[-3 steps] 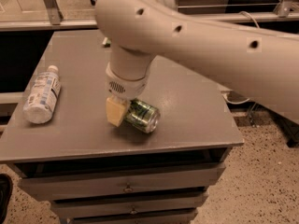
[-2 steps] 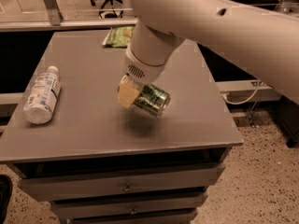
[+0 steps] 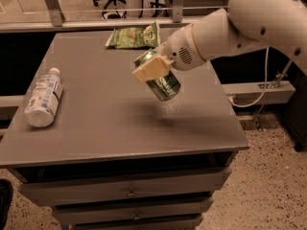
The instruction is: Place green can upright
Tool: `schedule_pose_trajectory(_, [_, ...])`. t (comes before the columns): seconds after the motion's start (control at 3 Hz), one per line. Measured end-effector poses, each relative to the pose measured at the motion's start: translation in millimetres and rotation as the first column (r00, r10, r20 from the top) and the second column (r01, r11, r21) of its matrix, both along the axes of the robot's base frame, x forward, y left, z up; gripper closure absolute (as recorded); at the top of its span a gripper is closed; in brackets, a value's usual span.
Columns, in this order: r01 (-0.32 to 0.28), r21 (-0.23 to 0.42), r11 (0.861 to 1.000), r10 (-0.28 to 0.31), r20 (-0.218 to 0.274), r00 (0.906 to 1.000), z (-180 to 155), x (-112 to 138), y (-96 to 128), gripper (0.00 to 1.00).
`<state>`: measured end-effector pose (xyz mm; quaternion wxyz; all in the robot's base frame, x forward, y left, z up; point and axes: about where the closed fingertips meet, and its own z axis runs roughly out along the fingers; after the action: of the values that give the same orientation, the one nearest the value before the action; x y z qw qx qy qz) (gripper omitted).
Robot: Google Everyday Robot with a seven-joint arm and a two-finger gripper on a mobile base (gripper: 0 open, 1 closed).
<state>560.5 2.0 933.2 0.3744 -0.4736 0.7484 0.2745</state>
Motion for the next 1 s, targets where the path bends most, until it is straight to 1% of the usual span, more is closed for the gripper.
schedule_pose_trajectory(0.33, [-0.108, 0.236, 0.966, 0.093, 0.076, 0.9928, 19.8, -3.0, -9.2, 1.0])
schedule_pose_trajectory(0.67, [-0.23, 0.358, 0.905, 0.17, 0.192, 0.9667, 26.2, -9.1, -12.5, 1.0])
schedule_pose_trajectory(1.0, [-0.339, 0.409, 0.847, 0.216, 0.318, 0.9234, 23.2, -17.6, -15.8, 1.0])
